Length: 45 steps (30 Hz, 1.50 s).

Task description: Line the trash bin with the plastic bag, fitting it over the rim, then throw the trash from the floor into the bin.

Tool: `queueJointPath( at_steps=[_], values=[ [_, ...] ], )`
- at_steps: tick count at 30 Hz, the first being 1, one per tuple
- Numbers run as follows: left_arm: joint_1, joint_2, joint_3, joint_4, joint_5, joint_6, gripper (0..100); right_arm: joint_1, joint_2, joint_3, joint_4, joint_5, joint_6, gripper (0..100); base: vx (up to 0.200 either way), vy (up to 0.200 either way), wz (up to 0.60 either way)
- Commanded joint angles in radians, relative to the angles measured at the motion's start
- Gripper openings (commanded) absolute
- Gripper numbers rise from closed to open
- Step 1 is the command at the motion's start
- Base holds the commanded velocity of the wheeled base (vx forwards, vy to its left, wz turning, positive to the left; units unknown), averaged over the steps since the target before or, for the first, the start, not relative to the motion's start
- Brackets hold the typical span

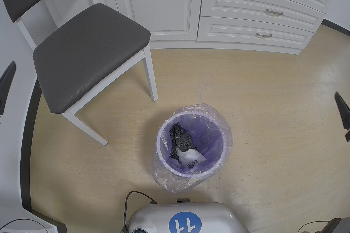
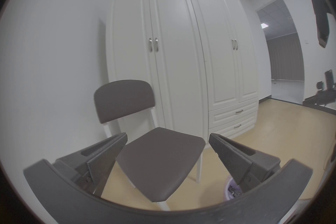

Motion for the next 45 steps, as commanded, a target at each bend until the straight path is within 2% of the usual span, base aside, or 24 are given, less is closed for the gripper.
queueJointPath(
  at_steps=[1, 3, 6, 11, 15, 18, 23, 27, 29, 37, 39, 40, 41, 43, 45],
  values=[
    [0.289, -0.492, 0.067, 0.285, 0.003, -0.099, 100, -0.268, -0.837, -0.066, 0.651, -0.016, 0.017, 100, 0.000, 0.000, 0.00],
    [0.317, -0.531, 0.086, 0.322, 0.003, -0.116, 100, -0.285, -0.866, -0.055, 0.671, 0.007, 0.017, 100, 0.000, 0.000, 0.00],
    [0.353, -0.613, 0.129, 0.370, 0.000, -0.129, 100, -0.296, -0.894, -0.005, 0.677, -0.002, 0.019, 100, 0.000, 0.000, 0.00],
    [0.352, -0.693, 0.182, 0.430, -0.024, -0.133, 100, -0.293, -0.894, 0.043, 0.680, 0.016, 0.028, 100, 0.000, 0.000, 0.00],
    [0.367, -0.754, 0.248, 0.494, -0.077, -0.198, 100, -0.293, -0.894, 0.136, 0.679, 0.124, 0.026, 100, 0.000, 0.000, 0.00],
    [0.387, -0.805, 0.296, 0.537, -0.113, -0.224, 100, -0.293, -0.894, 0.178, 0.679, 0.147, 0.020, 100, 0.000, 0.000, 0.00],
    [0.389, -0.809, 0.393, 0.561, -0.116, -0.225, 100, -0.293, -0.894, 0.178, 0.775, 0.174, 0.011, 100, 0.000, 0.000, 0.00],
    [0.390, -0.809, 0.406, 0.759, -0.121, -0.268, 100, -0.293, -0.894, 0.178, 0.894, 0.168, -0.049, 100, 0.000, 0.000, 0.00],
    [0.390, -0.809, 0.400, 0.808, -0.123, -0.279, 100, -0.295, -0.894, 0.178, 0.938, 0.163, -0.066, 100, 0.000, 0.000, 0.00],
    [0.390, -0.809, 0.399, 0.815, -0.121, -0.300, 100, -0.295, -0.894, 0.178, 0.986, 0.200, -0.076, 100, 0.000, 0.000, 0.00],
    [0.390, -0.809, 0.400, 0.815, -0.129, -0.302, 100, -0.295, -0.894, 0.178, 0.989, 0.259, -0.072, 100, 0.000, 0.000, 0.00],
    [0.390, -0.809, 0.400, 0.815, -0.129, -0.302, 100, -0.295, -0.894, 0.178, 0.989, 0.259, -0.072, 100, 0.000, 0.000, 0.00],
    [0.390, -0.809, 0.399, 0.819, -0.149, -0.300, 100, -0.295, -0.894, 0.178, 0.989, 0.303, -0.069, 100, 0.000, 0.000, 0.00],
    [0.390, -0.809, 0.399, 0.821, -0.164, -0.300, 100, -0.295, -0.894, 0.178, 0.987, 0.303, -0.070, 100, 0.000, 0.000, 0.00],
    [0.390, -0.808, 0.408, 0.833, -0.204, -0.297, 100, -0.295, -0.894, 0.178, 0.992, 0.266, -0.061, 100, 0.000, 0.000, 0.00]
  ],
)
